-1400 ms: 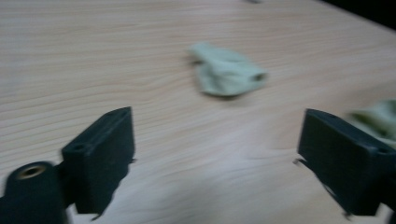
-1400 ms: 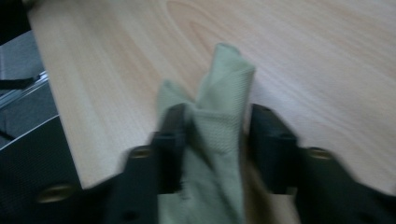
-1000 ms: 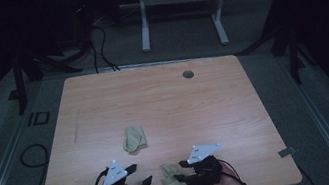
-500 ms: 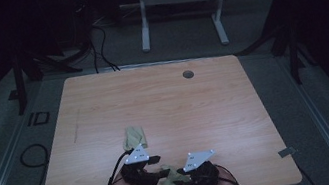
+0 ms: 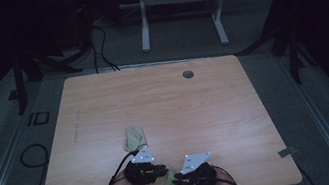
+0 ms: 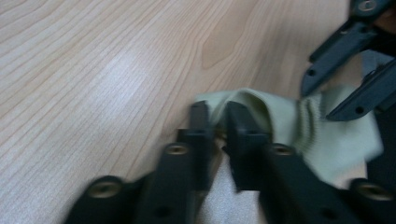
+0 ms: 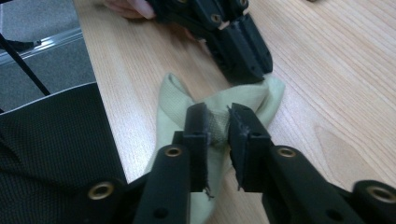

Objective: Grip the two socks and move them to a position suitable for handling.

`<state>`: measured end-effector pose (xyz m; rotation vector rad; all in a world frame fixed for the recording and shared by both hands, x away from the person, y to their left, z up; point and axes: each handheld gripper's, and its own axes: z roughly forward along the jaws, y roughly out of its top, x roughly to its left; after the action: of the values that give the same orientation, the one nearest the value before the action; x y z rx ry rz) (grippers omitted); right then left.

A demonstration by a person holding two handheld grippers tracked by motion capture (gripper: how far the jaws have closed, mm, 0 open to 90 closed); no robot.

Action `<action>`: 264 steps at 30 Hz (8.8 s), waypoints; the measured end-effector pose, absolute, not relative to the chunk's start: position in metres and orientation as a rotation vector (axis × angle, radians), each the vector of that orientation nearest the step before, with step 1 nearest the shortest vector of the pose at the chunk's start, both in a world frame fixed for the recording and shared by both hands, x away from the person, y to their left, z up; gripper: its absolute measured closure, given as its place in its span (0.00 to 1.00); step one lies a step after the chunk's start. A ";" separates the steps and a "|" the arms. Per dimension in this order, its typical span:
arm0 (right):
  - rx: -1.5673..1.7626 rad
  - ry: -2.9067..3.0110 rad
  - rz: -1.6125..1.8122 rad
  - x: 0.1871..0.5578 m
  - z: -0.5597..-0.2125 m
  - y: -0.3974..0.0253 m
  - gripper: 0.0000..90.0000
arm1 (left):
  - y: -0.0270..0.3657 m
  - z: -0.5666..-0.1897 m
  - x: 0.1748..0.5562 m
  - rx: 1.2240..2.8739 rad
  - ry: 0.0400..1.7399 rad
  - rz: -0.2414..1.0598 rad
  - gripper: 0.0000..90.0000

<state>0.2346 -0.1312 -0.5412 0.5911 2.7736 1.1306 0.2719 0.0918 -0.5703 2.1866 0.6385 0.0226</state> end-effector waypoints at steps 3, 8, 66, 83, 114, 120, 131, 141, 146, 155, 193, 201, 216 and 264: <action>0.574 2.802 1.124 0.234 -0.540 -0.130 0.97 | 0.092 -0.572 0.271 2.186 0.657 0.025 0.99; 0.616 2.748 1.233 0.233 -0.527 -0.138 0.97 | 0.097 -0.570 0.269 2.160 0.672 0.037 1.00; 1.127 2.399 1.048 0.288 -0.563 -0.234 0.97 | 0.057 -0.562 0.277 2.245 0.832 0.061 0.99; 1.029 2.480 1.065 0.234 -0.564 -0.227 0.94 | 0.085 -0.564 0.248 2.229 0.847 -0.019 0.99; 1.012 2.443 1.149 0.247 -0.539 -0.234 0.80 | 0.101 -0.540 0.244 2.088 0.780 0.048 0.64; 0.983 2.468 1.154 0.254 -0.531 -0.221 0.72 | 0.130 -0.537 0.230 2.056 0.814 0.205 0.58; 0.909 2.482 1.194 0.284 -0.513 -0.173 0.63 | 0.200 -0.553 0.210 1.927 0.985 0.311 0.57; 0.812 2.539 1.197 0.315 -0.500 -0.112 0.57 | 0.223 -0.566 0.210 1.862 1.099 0.322 0.39; 0.773 2.570 1.185 0.328 -0.498 -0.078 0.55 | 0.222 -0.570 0.211 1.855 1.156 0.321 0.26; 0.755 2.637 1.114 0.357 -0.511 -0.023 0.46 | 0.221 -0.570 0.209 1.856 1.157 0.338 0.08; 0.785 2.622 1.018 0.375 -0.514 -0.016 0.89 | 0.221 -0.574 0.211 1.868 1.163 0.326 0.09; 0.854 2.540 1.060 0.379 -0.486 -0.068 0.89 | 0.218 -0.575 0.211 1.854 1.168 0.317 0.09; 0.900 2.535 1.041 0.355 -0.500 -0.136 0.88 | 0.209 -0.572 0.210 1.863 1.159 0.323 0.09; 1.010 2.595 0.967 0.366 -0.512 -0.160 0.71 | 0.088 -0.532 0.325 2.009 0.988 0.177 0.37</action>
<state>0.3655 -0.1598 -0.5115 1.0104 2.5953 0.9672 0.3249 0.0885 -0.5316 2.0089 0.9884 0.1770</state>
